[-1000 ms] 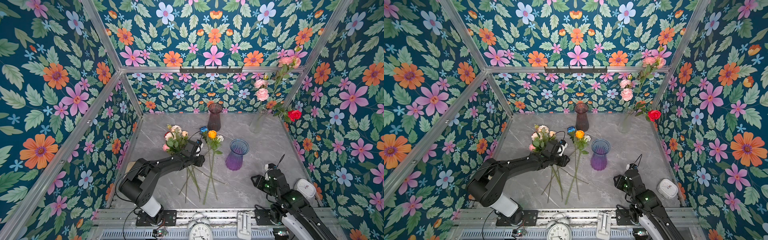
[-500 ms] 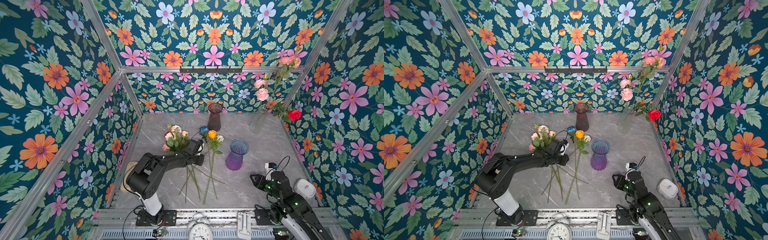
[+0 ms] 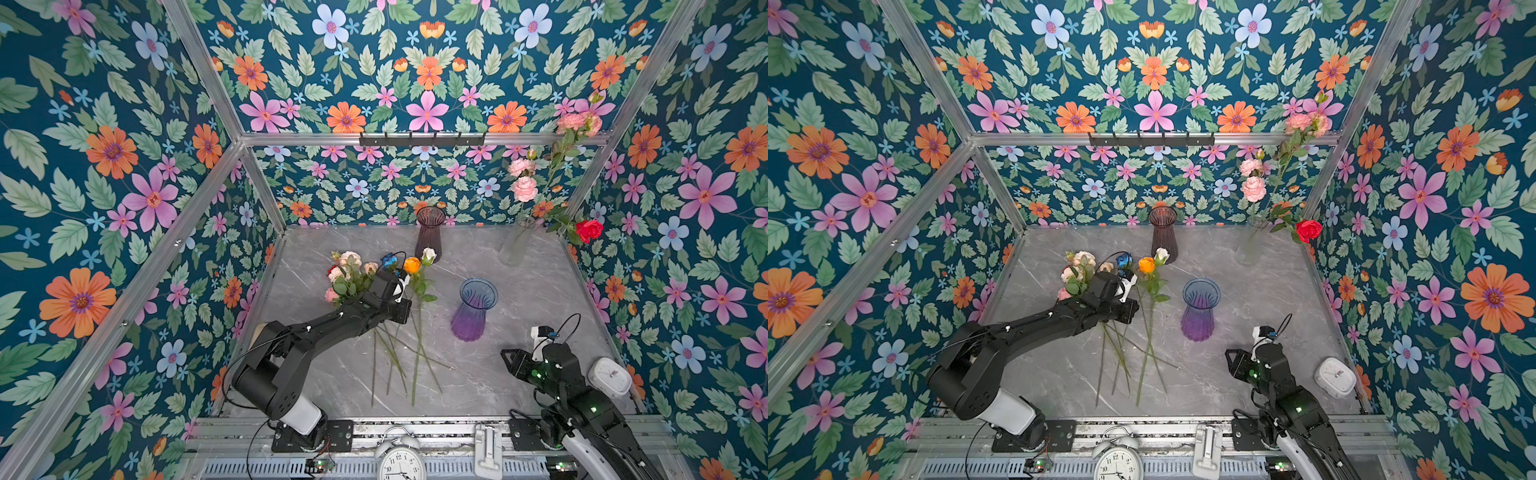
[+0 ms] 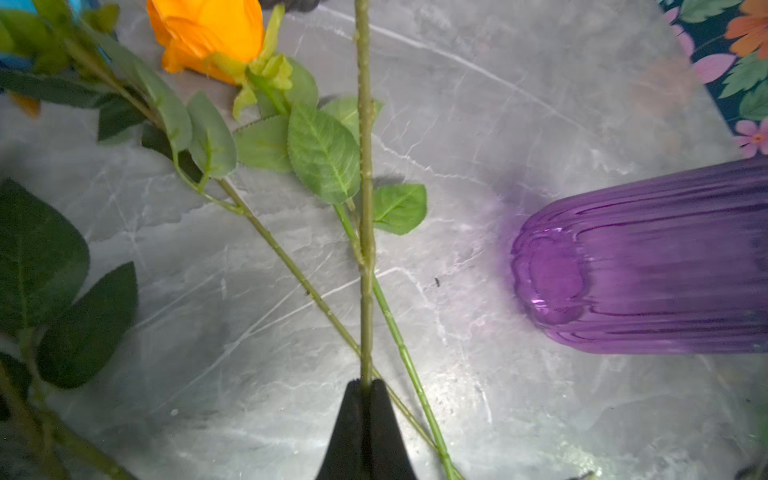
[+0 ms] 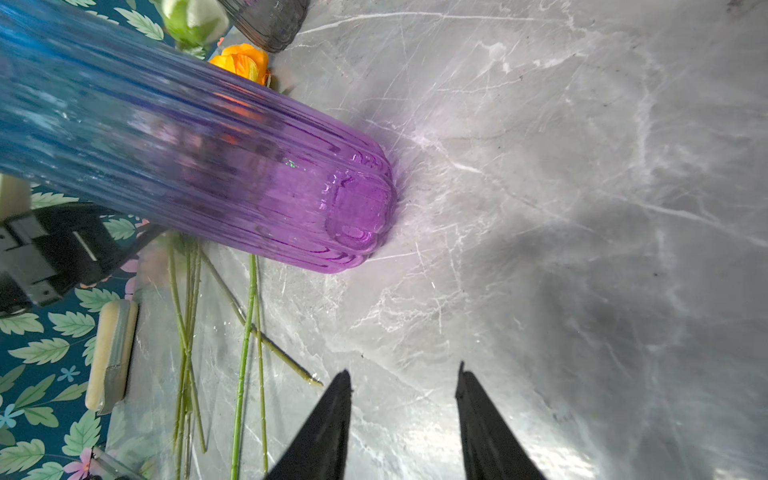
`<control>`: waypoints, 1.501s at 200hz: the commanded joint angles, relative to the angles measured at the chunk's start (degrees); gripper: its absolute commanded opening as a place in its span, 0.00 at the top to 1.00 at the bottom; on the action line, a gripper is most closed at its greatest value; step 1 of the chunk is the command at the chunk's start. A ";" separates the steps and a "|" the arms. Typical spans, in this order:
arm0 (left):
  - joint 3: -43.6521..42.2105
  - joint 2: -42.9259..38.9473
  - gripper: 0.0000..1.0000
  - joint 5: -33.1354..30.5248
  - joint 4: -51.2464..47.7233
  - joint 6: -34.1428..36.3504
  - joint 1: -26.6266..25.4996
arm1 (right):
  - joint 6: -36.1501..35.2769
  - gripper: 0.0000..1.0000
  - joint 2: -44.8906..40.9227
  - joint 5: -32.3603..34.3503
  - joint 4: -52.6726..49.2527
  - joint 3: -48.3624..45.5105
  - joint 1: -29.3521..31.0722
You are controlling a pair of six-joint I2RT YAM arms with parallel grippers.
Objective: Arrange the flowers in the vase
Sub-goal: 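Grasp the white rose stem with the left gripper, then lift the white rose high and carry it over the purple-blue vase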
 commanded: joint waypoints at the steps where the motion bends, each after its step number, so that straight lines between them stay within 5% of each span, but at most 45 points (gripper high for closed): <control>1: 0.10 -3.06 1.00 1.14 1.65 -1.56 0.06 | 0.19 0.56 0.08 0.47 0.40 0.06 0.04; 102: 4.82 -16.12 1.00 6.56 6.83 -4.07 0.06 | -1.13 0.54 1.03 0.57 1.45 0.46 -0.04; 133: 7.26 -18.36 1.00 11.14 17.38 -7.68 0.06 | -2.22 0.54 1.35 -0.63 2.03 0.64 -0.02; 158: 5.73 -19.45 1.00 14.58 35.06 -13.56 -0.11 | -1.83 0.54 -1.03 -0.87 1.69 -0.01 0.00; 225: 8.30 -12.10 1.00 16.81 67.44 -18.02 -3.44 | -2.67 0.53 -4.86 -3.62 1.97 -1.09 0.03; 300: 18.15 -0.58 1.00 18.59 75.99 -17.79 -5.45 | -2.80 0.53 -4.62 -4.66 2.04 -1.13 0.02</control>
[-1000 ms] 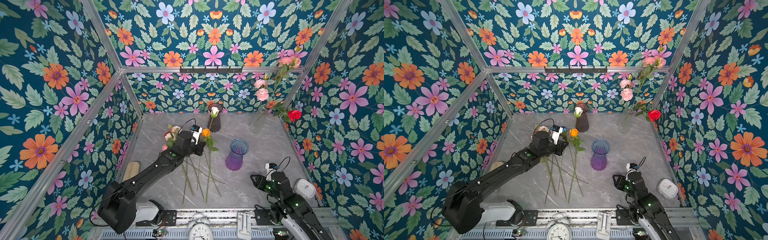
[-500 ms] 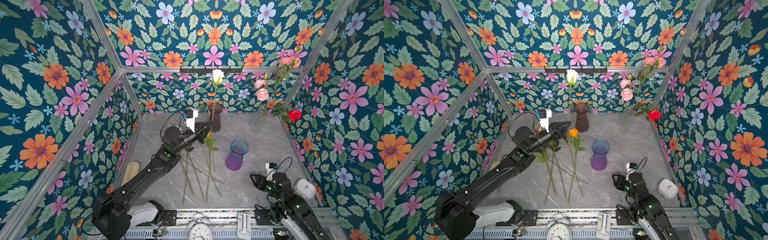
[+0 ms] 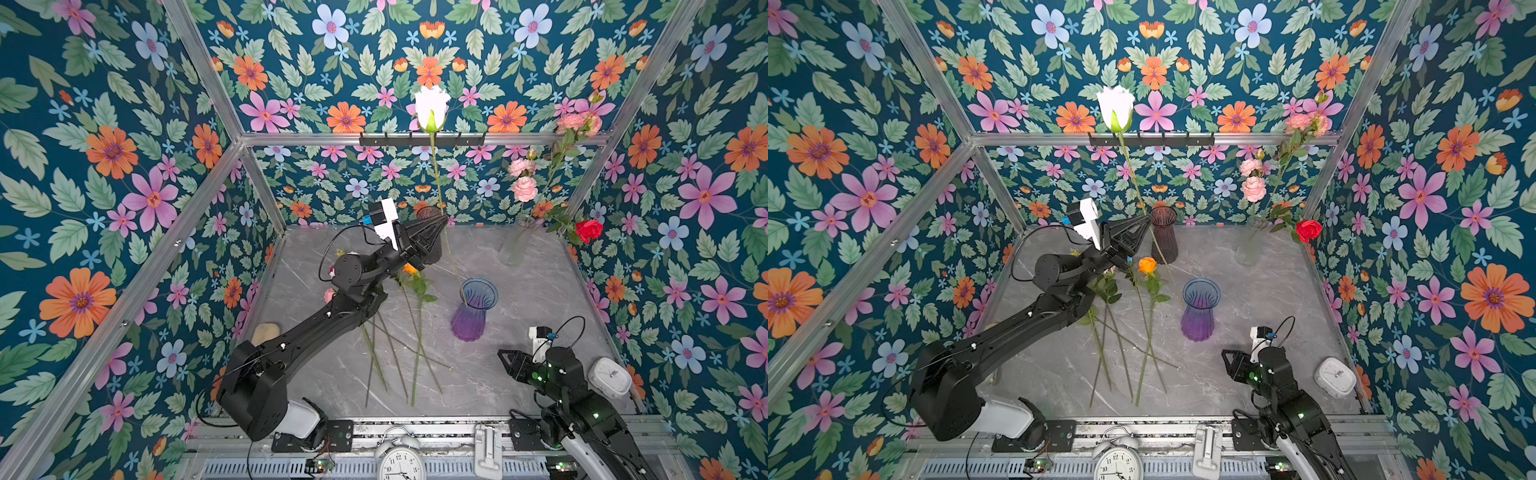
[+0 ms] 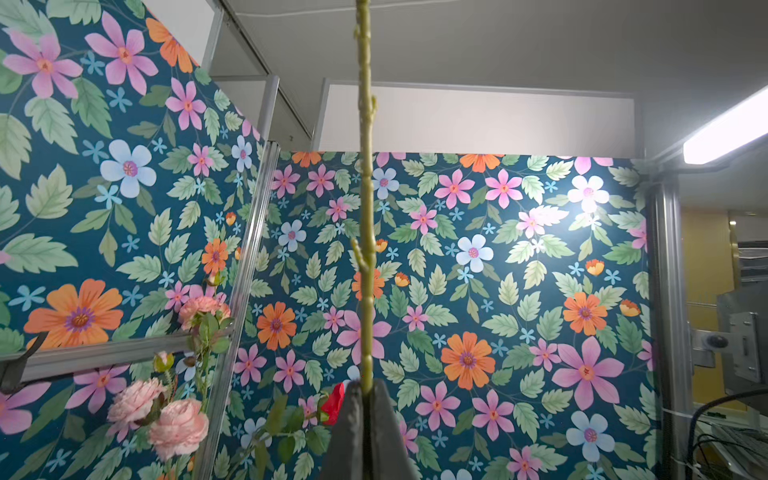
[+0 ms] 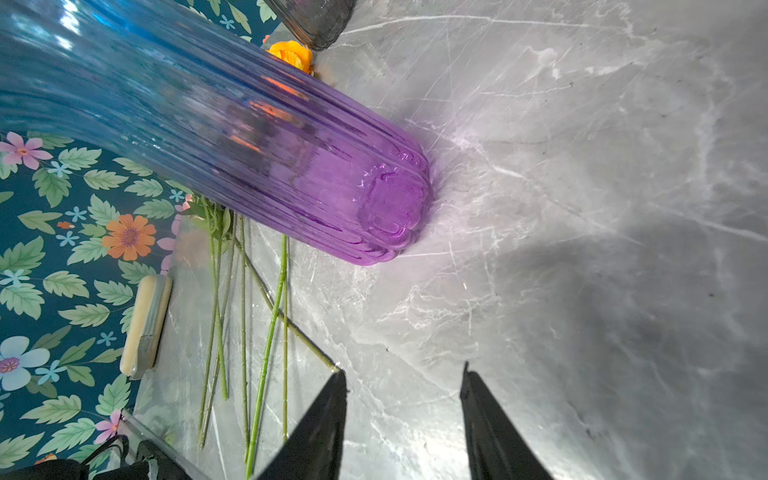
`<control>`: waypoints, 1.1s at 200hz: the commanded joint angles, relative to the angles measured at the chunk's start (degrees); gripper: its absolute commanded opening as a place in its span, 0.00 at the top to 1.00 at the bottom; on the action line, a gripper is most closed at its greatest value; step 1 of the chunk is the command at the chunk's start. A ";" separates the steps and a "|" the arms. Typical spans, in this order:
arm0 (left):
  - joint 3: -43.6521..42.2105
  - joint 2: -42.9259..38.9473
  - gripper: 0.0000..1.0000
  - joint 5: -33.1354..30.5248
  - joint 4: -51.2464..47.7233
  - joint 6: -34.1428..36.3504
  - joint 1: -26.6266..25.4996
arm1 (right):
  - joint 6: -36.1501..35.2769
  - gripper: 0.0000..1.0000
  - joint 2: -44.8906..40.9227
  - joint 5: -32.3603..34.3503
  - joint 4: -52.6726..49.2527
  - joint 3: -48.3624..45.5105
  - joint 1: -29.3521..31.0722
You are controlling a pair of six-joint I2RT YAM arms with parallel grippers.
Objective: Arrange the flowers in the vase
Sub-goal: 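Lift the white rose high and carry it over the purple-blue vase, then lower the white rose into the purple-blue vase and open the left gripper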
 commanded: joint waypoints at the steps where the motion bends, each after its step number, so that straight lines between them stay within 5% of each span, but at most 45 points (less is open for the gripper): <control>1: 2.44 2.97 1.00 1.77 4.59 1.65 -0.76 | -0.79 0.53 -0.01 -0.53 1.12 0.10 0.03; 88: 6.08 16.86 1.00 7.90 3.36 13.57 -1.79 | -1.28 0.53 -0.59 -2.16 1.56 0.02 -0.01; 154: -0.78 20.56 0.98 8.28 7.63 8.55 -2.39 | -1.52 0.53 -1.22 -2.83 1.49 -0.08 -0.01; 176: -3.04 20.52 0.80 7.49 8.07 7.01 -2.64 | -1.52 0.53 -1.24 -2.88 1.56 -0.18 -0.01; 199: -6.07 18.36 0.46 7.93 4.71 7.88 -2.57 | -1.76 0.53 -1.22 -3.56 1.71 -0.15 0.03; 220: -9.57 13.38 0.34 7.34 -5.43 12.52 -2.56 | -1.85 0.53 -1.22 -4.26 1.91 -0.21 -0.01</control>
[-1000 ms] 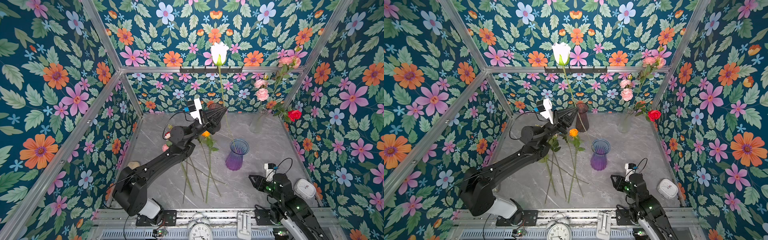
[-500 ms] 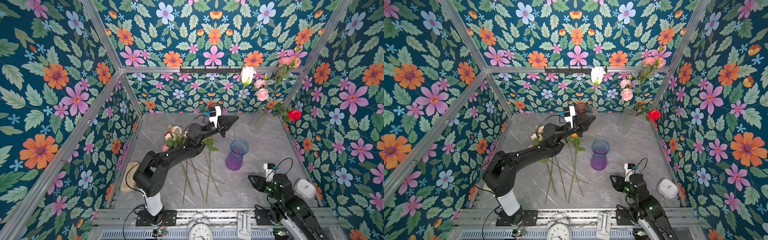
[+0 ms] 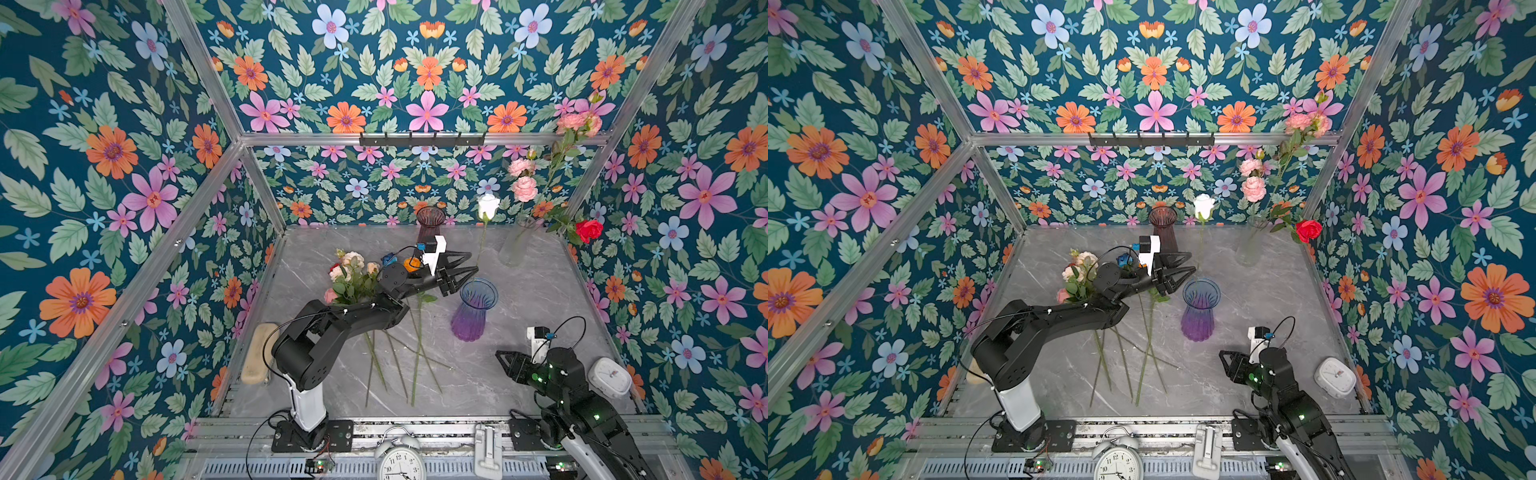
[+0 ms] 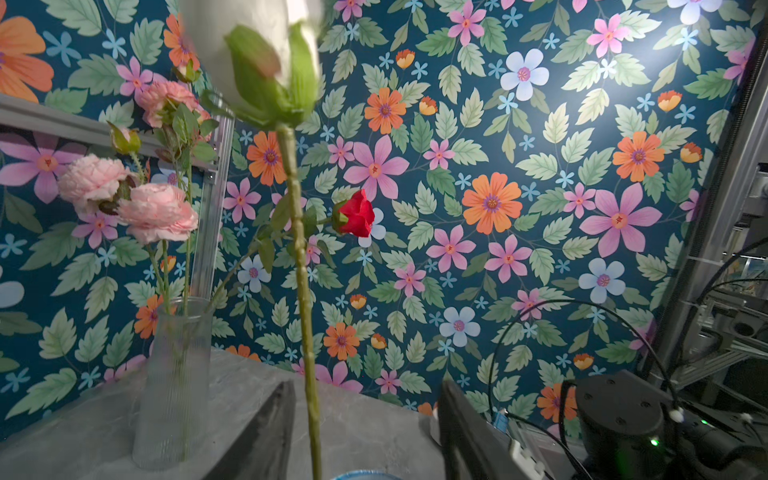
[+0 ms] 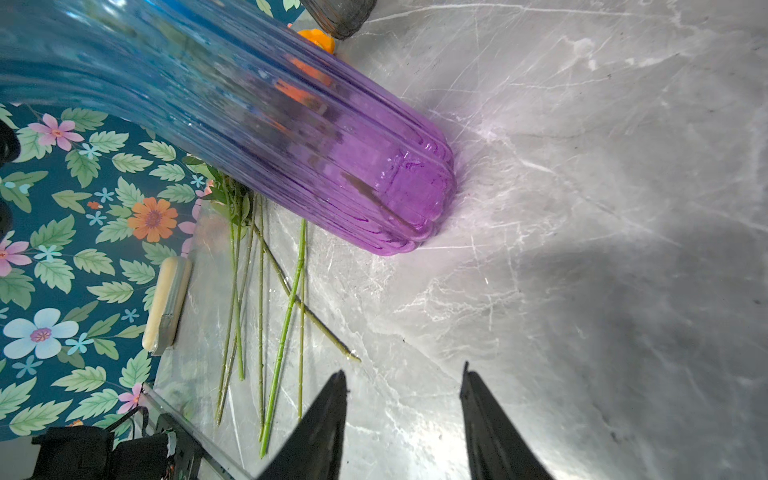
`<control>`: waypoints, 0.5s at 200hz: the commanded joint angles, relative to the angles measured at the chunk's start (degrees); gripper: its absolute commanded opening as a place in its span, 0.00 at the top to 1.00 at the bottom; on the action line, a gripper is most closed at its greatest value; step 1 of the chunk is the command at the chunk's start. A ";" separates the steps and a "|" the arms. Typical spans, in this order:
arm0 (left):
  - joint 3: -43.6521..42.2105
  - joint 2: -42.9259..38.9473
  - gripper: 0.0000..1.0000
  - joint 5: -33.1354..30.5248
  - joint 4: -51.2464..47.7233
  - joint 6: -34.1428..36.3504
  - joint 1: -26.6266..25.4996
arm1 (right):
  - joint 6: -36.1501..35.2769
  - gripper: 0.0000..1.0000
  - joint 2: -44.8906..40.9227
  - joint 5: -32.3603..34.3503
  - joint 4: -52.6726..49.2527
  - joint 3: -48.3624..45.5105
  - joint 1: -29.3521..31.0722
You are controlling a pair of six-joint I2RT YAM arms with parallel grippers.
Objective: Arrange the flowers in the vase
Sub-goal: 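Lower the white rose into the purple-blue vase and open the left gripper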
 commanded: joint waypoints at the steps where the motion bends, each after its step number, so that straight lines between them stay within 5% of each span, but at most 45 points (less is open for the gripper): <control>1: -2.64 -4.42 0.34 -0.06 -8.10 4.78 0.05 | -0.80 0.53 -0.10 -1.06 1.75 -0.18 0.02; 56: -9.48 -20.29 0.33 -12.99 -43.11 19.66 0.68 | -0.98 0.52 -0.06 -1.27 1.97 -0.16 0.05; 100: -11.23 -23.27 0.34 -23.10 -60.11 14.04 4.34 | -0.97 0.52 0.12 -0.45 1.71 -0.10 0.09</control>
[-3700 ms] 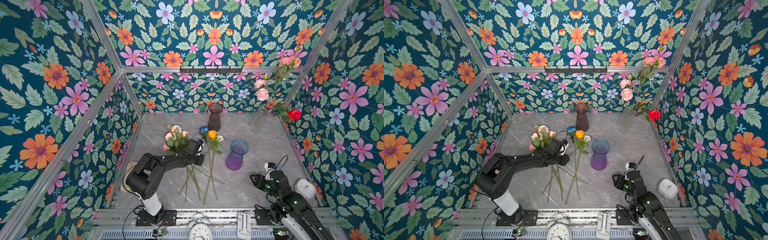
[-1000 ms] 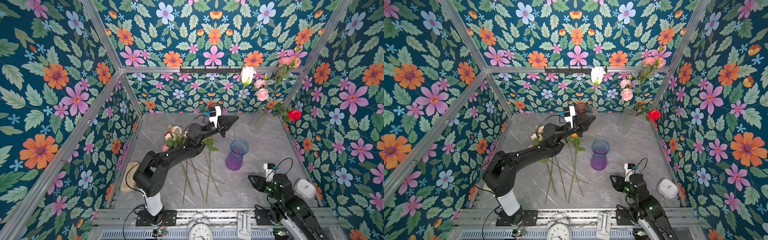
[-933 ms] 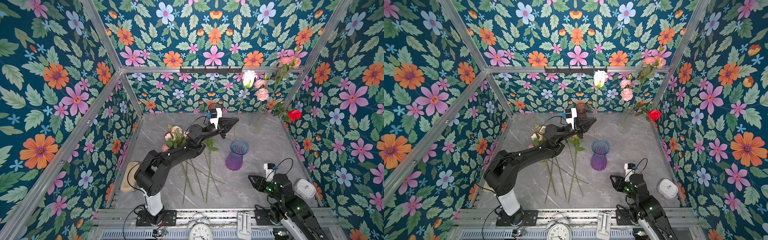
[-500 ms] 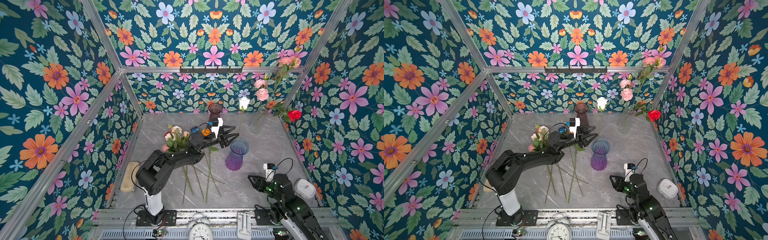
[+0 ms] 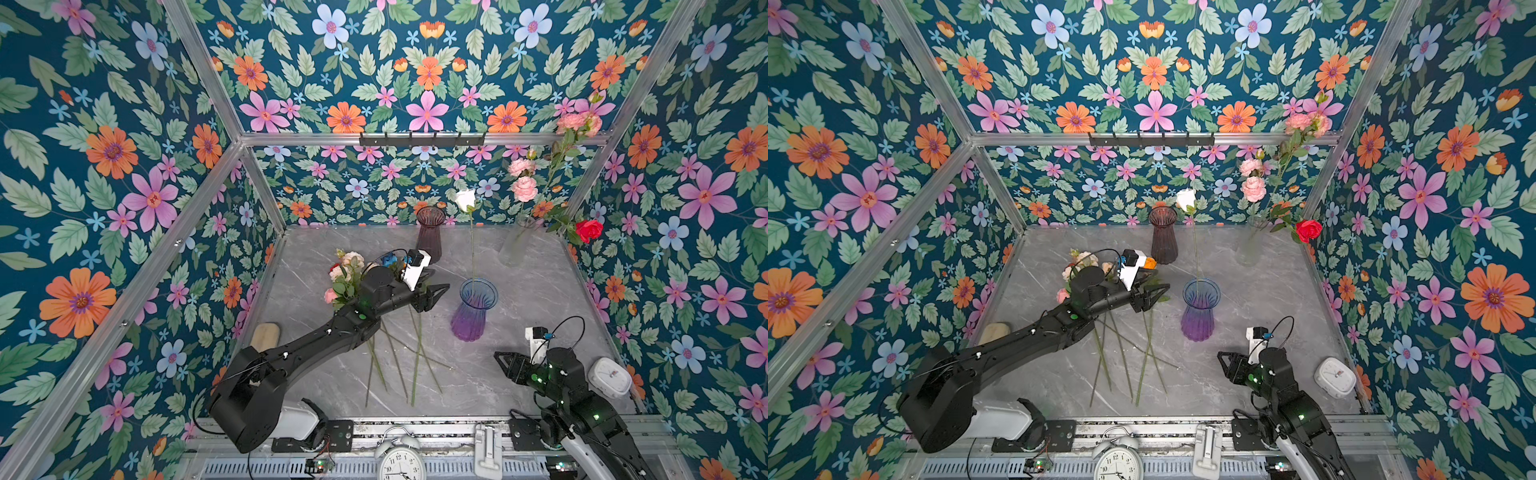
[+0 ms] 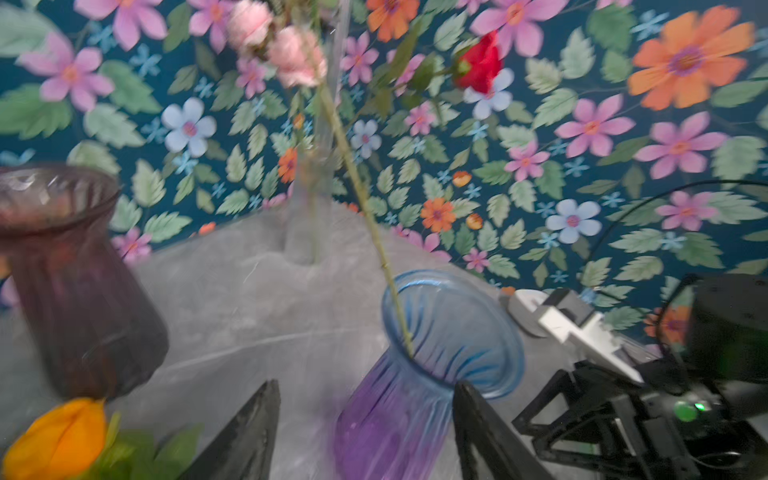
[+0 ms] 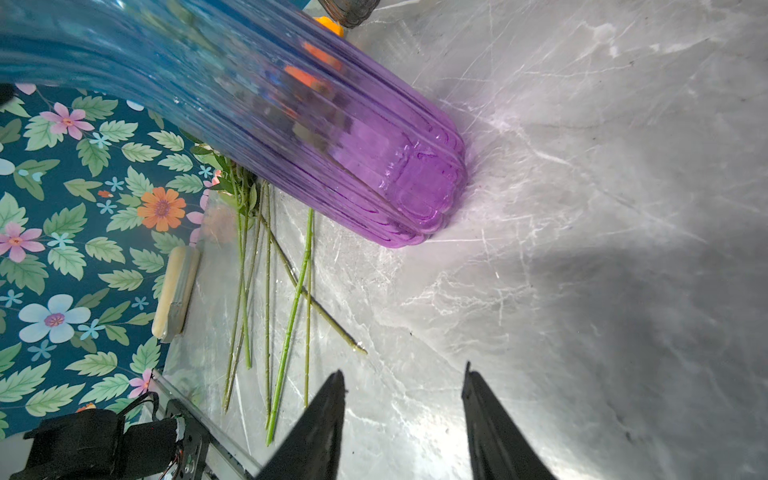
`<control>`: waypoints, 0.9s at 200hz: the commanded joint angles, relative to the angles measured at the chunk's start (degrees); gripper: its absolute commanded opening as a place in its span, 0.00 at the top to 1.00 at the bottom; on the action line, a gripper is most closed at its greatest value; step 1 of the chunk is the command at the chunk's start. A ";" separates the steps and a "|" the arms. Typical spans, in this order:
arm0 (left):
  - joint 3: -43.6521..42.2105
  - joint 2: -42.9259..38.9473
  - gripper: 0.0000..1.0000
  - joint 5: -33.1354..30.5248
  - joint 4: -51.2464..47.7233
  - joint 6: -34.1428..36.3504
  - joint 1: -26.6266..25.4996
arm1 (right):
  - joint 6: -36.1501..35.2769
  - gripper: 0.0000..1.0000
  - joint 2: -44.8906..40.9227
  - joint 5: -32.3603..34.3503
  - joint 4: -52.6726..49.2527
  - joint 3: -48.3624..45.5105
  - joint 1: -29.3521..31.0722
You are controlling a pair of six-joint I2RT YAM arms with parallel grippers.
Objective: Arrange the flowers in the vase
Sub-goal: 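Lower the white rose into the purple-blue vase and open the left gripper, then move the left gripper back to the stems and grasp the yellow rose stem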
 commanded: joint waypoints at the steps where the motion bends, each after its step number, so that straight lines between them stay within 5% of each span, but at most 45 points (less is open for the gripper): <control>1: -0.47 0.39 0.34 -8.42 -14.00 -2.66 1.85 | -0.73 0.52 0.09 0.73 1.54 0.12 0.04; 67: 8.26 16.75 0.46 -12.75 -26.66 -6.68 4.72 | -0.70 0.52 0.27 0.68 1.58 0.14 0.08; 180: 9.33 28.19 0.52 -13.48 -21.44 -10.80 2.46 | -0.86 0.52 -0.13 -0.29 1.71 0.04 0.02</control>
